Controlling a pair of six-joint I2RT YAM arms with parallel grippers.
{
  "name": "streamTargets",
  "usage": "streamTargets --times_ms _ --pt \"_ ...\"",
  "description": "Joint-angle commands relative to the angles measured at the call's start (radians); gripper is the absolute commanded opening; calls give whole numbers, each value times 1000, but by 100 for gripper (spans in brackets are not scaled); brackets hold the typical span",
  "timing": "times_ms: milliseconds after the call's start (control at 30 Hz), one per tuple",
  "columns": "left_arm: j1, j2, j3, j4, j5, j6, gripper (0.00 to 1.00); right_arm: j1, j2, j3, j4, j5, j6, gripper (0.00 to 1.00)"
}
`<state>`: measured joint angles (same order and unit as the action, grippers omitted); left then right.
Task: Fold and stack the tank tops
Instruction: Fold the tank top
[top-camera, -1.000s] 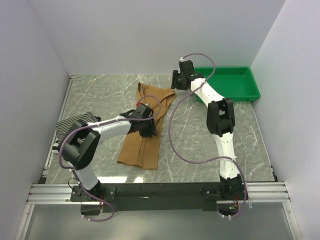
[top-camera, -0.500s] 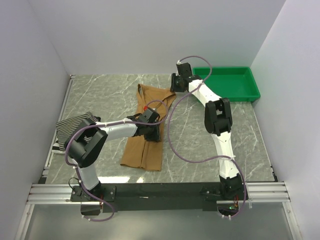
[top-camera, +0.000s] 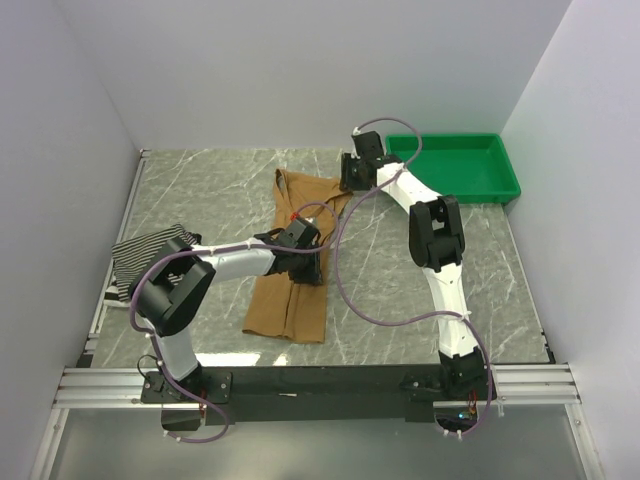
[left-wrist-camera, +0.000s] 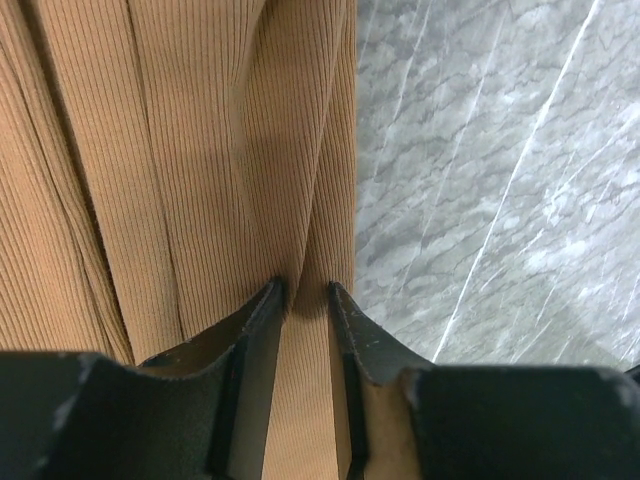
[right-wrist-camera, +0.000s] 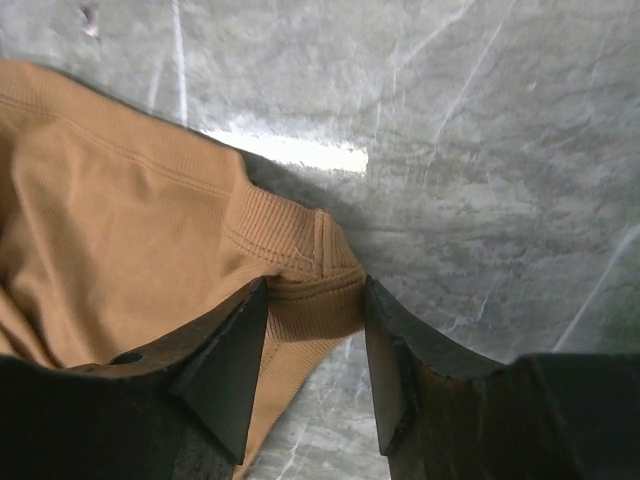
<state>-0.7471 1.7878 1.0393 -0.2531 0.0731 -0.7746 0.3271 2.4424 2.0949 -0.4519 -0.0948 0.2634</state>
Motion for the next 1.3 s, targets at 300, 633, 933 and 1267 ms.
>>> streamTargets --times_ms 300,633,933,1267 --pt "-24 -7 -74 -107 67 69 30 -3 -131 -110 -7 29 13 6" --pt "-84 -37 -107 -123 106 86 28 6 -171 50 -244 118 71 9" --pt "-109 -64 -140 -117 122 83 27 30 -137 120 -383 237 115 10" --pt "-112 -97 -140 -120 97 78 27 59 -138 123 -350 205 157 32"
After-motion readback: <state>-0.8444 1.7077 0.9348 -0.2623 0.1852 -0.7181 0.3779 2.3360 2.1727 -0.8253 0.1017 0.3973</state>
